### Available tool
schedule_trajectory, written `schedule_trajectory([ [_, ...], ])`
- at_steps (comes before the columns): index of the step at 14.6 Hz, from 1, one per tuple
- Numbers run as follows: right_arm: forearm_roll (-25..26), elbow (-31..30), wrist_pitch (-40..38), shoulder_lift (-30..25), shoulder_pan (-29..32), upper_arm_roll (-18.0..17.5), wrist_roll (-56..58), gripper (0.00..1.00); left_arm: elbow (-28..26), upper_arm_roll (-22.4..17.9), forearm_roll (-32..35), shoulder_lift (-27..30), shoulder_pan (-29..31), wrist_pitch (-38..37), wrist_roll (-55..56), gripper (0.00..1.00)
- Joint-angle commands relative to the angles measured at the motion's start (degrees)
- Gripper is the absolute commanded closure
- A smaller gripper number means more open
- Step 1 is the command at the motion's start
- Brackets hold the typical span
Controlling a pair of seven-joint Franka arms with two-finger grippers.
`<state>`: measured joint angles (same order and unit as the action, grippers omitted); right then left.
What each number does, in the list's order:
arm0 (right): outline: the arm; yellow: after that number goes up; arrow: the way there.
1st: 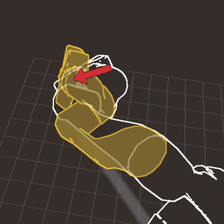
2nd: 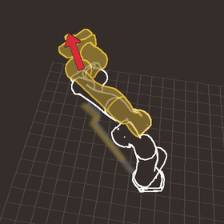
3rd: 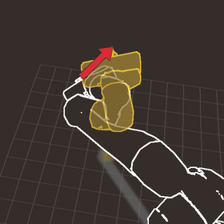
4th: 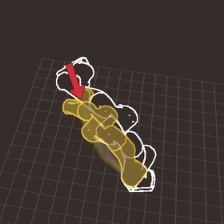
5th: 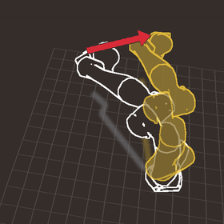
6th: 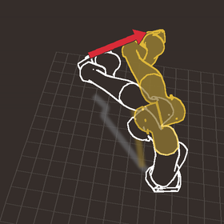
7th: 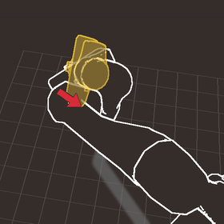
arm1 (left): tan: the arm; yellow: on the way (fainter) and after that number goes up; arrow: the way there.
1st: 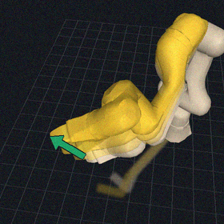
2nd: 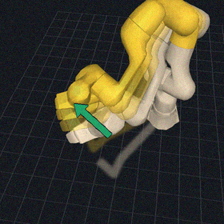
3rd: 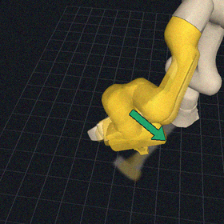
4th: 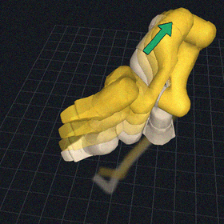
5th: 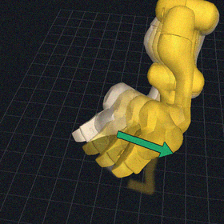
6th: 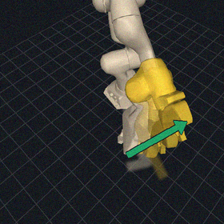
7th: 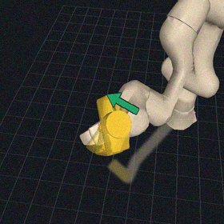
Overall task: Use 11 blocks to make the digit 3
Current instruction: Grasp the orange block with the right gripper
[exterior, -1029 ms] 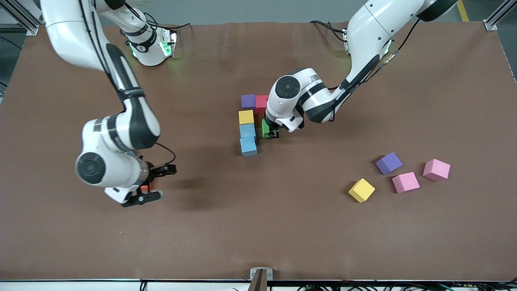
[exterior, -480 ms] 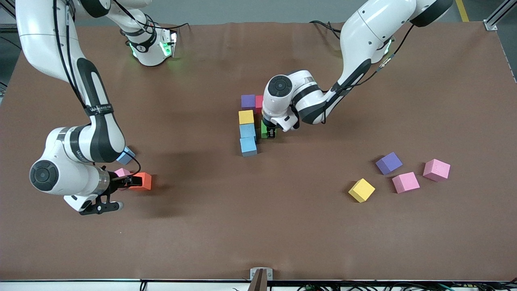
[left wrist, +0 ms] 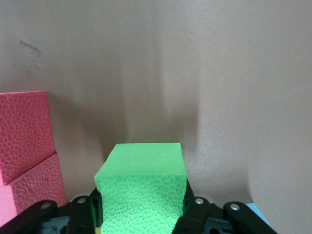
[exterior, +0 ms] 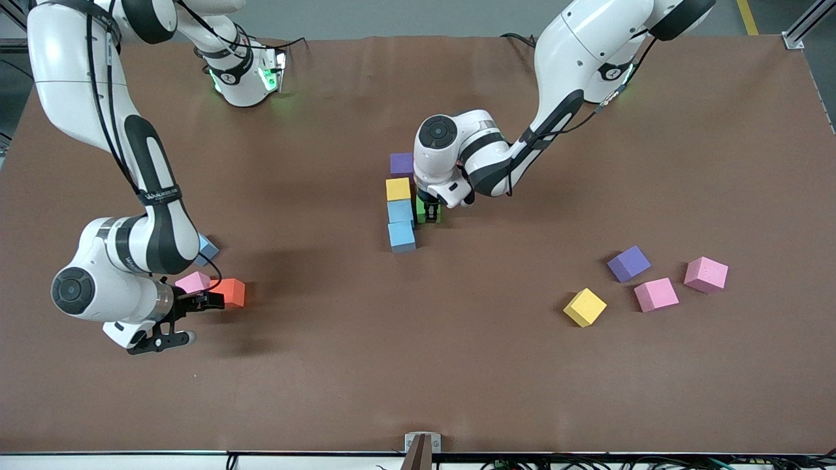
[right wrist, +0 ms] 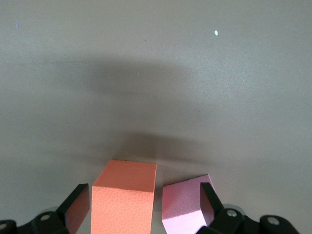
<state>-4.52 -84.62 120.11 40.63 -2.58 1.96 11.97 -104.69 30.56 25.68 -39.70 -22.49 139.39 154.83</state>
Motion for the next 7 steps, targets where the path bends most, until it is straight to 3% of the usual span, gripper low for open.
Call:
schedule_trajectory([
  [1,-0.2,-1.8,1.0,-0.1,0.0,-1.0,0.2,0.00,1.9,-0.6,1.1,-1.3,-1.2,0.3,1.3,0.95],
  [7,-0.2,-8.0,5.7,-0.8,-0.9,-1.0,0.2,0.00,3.1,-0.6,1.2,-2.1,-1.1,0.3,1.3,0.94],
])
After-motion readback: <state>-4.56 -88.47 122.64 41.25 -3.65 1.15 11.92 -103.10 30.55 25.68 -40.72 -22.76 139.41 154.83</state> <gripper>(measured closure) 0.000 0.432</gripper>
